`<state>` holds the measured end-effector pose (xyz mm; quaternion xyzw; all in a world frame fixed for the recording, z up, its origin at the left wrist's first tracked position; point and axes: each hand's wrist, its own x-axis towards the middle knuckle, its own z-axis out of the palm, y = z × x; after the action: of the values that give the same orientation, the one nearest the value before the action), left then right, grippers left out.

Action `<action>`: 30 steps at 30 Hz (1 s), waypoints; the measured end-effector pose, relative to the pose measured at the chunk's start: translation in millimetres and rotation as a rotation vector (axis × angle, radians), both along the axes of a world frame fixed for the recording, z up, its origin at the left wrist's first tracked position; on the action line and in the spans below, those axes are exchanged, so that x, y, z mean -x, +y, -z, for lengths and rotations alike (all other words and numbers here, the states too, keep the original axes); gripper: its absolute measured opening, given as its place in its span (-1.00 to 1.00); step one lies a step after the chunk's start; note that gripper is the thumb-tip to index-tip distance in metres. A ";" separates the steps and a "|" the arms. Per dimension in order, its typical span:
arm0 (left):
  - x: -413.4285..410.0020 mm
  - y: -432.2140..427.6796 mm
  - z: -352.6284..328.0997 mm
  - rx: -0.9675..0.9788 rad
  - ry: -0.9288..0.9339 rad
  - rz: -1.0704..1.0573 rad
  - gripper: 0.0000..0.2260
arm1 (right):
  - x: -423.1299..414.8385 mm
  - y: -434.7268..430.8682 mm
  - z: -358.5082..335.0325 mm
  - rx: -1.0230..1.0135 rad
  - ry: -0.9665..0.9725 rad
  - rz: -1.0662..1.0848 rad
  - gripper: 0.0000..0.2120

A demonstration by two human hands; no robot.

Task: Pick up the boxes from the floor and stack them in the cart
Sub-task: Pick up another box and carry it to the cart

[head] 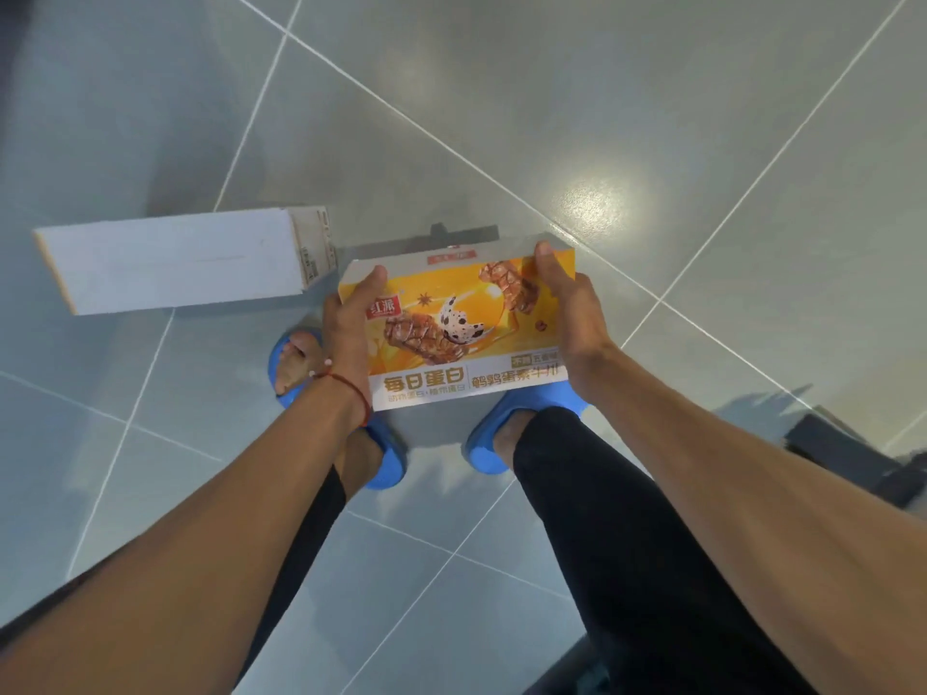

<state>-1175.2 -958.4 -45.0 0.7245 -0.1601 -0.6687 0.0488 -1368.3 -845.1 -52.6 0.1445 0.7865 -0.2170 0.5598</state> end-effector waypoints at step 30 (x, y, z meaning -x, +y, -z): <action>-12.0 -37.0 -547.3 0.356 0.313 0.278 -0.49 | -32.0 7.2 -558.2 0.598 0.119 0.179 -0.47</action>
<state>-1163.2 -995.4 502.3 0.5635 -0.3635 -0.7340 0.1074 -1336.3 -837.9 505.6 0.0291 0.7035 -0.4949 0.5093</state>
